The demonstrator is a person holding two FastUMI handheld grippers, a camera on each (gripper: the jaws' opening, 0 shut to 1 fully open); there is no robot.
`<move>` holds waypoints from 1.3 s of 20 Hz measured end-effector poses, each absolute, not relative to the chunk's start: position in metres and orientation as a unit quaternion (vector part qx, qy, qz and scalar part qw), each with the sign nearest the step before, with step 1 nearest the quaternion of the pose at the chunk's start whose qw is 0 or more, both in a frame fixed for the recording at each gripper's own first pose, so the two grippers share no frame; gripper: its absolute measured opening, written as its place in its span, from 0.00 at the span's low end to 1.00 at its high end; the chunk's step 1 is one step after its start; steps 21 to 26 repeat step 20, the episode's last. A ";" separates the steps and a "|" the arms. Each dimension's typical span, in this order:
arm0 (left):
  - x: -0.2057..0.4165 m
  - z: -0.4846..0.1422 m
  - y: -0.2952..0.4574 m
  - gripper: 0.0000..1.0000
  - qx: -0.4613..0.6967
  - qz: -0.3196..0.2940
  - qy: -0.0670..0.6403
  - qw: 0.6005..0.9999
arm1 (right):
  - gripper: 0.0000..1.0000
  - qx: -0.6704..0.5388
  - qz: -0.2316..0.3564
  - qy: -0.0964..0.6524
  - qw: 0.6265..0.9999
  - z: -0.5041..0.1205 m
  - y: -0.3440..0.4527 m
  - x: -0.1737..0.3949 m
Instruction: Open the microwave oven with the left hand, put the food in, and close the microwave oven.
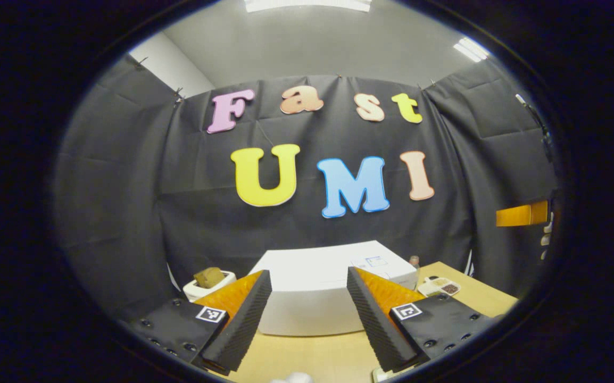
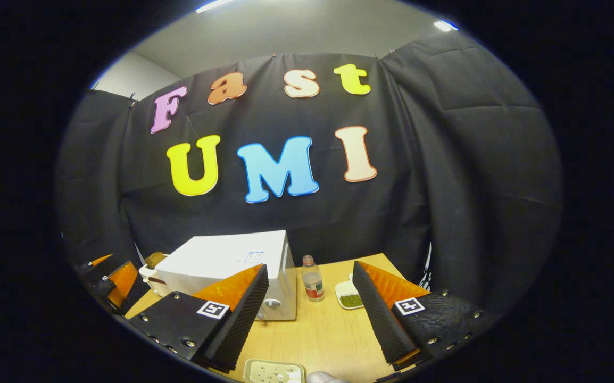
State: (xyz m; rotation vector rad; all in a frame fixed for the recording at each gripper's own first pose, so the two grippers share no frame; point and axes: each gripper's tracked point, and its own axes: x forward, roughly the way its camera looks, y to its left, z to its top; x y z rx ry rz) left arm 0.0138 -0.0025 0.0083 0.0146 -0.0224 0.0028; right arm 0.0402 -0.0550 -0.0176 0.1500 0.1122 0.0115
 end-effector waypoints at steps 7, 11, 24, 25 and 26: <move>-0.031 0.075 0.049 0.98 -0.012 -0.003 -0.038 0.999 | 0.97 0.039 0.006 -0.014 0.999 0.036 -0.017 0.004; -0.046 0.078 0.054 0.95 -0.026 -0.007 -0.034 0.999 | 0.97 0.035 0.013 -0.008 0.999 0.035 -0.002 -0.009; -0.059 0.081 0.050 0.97 -0.039 -0.003 -0.039 0.998 | 0.97 0.027 0.018 -0.013 0.999 0.041 0.007 -0.025; -0.059 0.081 0.050 0.97 -0.039 -0.003 -0.039 0.998 | 0.97 0.027 0.018 -0.013 0.999 0.041 0.007 -0.025; -0.059 0.081 0.050 0.97 -0.039 -0.003 -0.039 0.998 | 0.97 0.027 0.018 -0.013 0.999 0.041 0.007 -0.025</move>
